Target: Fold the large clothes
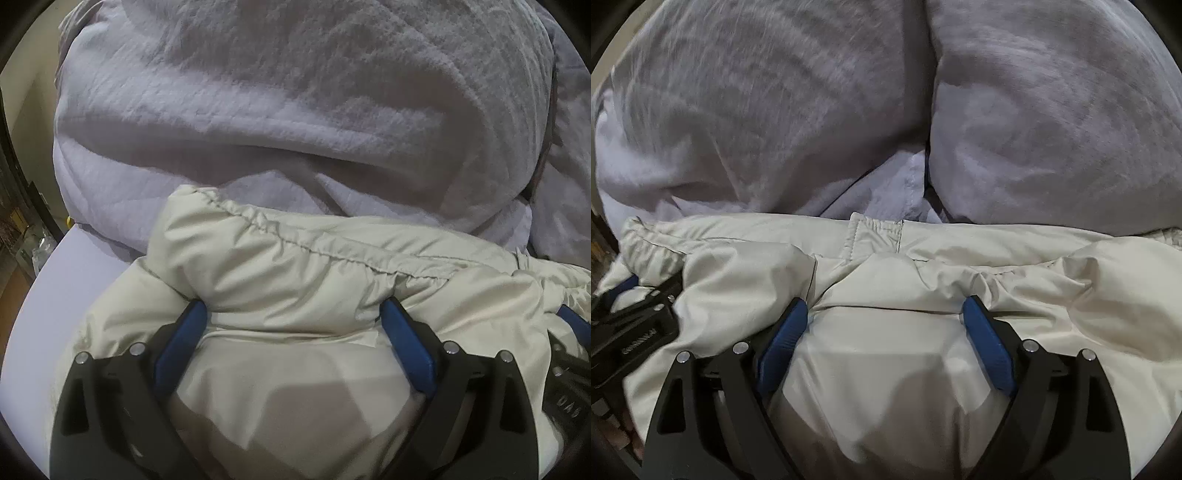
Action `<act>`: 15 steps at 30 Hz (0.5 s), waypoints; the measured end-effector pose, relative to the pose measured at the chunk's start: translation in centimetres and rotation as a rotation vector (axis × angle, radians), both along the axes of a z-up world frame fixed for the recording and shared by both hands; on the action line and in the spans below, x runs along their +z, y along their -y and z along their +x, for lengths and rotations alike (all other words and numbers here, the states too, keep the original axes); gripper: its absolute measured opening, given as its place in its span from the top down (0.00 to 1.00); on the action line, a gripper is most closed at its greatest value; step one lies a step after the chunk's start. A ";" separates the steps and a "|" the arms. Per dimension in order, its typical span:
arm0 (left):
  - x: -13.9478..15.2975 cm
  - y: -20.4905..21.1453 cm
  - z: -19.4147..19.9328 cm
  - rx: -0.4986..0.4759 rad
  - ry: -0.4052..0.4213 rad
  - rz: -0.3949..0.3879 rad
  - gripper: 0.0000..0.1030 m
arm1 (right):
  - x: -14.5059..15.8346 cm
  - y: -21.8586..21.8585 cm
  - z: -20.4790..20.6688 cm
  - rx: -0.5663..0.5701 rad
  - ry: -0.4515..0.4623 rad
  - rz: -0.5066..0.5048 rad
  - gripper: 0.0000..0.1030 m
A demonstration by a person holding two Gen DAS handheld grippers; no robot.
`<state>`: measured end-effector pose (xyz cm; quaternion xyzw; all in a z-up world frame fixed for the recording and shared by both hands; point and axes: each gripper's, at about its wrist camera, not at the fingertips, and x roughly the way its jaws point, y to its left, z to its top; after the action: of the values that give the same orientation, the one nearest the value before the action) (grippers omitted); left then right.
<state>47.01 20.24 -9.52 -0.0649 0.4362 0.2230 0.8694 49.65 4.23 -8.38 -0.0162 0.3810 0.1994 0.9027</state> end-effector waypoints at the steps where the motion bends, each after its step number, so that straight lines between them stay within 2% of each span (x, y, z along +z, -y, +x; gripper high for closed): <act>1: 0.4 0.0 -0.2 -0.001 -0.005 -0.007 0.08 | 0.3 0.4 -0.2 0.001 0.003 0.003 0.15; 6: 2.4 0.1 -1.6 -0.014 0.018 -0.002 0.08 | 2.5 3.2 -1.6 -0.028 0.060 0.001 0.15; 10: 3.4 -0.6 -2.3 -0.004 0.040 0.013 0.08 | 4.0 6.9 -2.4 -0.108 0.120 -0.034 0.15; 15: 3.1 -1.6 -2.1 0.013 0.024 0.019 0.08 | 3.3 11.7 -1.2 -0.241 0.097 -0.084 0.15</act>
<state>44.89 21.81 -6.46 -0.0621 0.4233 0.2321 0.8736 48.44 -7.45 -5.11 -0.0174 0.3441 0.0723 0.9360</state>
